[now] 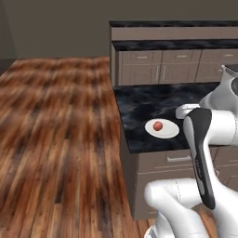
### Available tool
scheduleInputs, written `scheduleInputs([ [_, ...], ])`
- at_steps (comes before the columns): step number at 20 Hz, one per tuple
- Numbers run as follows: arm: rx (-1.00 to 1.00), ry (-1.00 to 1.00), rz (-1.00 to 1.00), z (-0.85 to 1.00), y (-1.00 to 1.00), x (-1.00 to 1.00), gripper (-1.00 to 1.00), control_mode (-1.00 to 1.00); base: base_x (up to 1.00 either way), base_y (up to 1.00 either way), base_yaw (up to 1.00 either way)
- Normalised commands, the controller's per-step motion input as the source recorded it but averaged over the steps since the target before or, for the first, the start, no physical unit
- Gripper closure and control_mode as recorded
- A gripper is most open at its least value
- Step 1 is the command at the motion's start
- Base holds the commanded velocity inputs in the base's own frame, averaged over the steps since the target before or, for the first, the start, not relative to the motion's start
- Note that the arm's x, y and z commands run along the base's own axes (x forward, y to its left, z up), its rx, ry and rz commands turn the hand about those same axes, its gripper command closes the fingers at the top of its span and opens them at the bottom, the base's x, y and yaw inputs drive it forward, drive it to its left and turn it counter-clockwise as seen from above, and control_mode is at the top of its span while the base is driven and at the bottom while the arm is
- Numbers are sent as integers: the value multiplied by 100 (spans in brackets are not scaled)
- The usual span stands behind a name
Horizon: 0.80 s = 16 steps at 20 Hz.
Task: Pick the peach and kiwi from the fridge and place them on the plate next to the blender to make a fruit smoothie.
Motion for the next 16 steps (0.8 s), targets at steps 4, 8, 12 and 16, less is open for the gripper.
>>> scheduleInputs([
  [4,0,0,0,0,0,0,100,100,60,0,0],
  [8,0,13,0,-11,-1,22,100,-100,21,0,0],
  [12,0,50,0,-67,-32,61,100,-100,0,0,0],
  [16,3,47,0,-86,-57,72,100,-100,0,0,0],
])
